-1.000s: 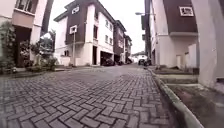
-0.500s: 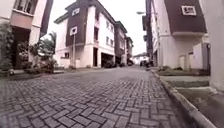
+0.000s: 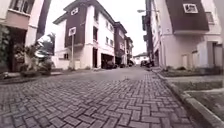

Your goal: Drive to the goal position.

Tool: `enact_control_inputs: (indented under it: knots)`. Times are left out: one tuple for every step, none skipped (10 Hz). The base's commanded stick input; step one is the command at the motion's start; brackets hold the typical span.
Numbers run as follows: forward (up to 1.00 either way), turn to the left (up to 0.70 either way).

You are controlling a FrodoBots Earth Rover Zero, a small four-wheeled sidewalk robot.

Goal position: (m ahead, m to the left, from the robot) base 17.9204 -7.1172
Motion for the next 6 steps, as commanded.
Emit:
enact_control_inputs:
  knots:
    - [0.69, 0.03]
    - [0.69, 0.03]
    - [0.69, 0.03]
    - [0.69, 0.03]
    - [0.69, 0.03]
    - [0.69, 0.01]
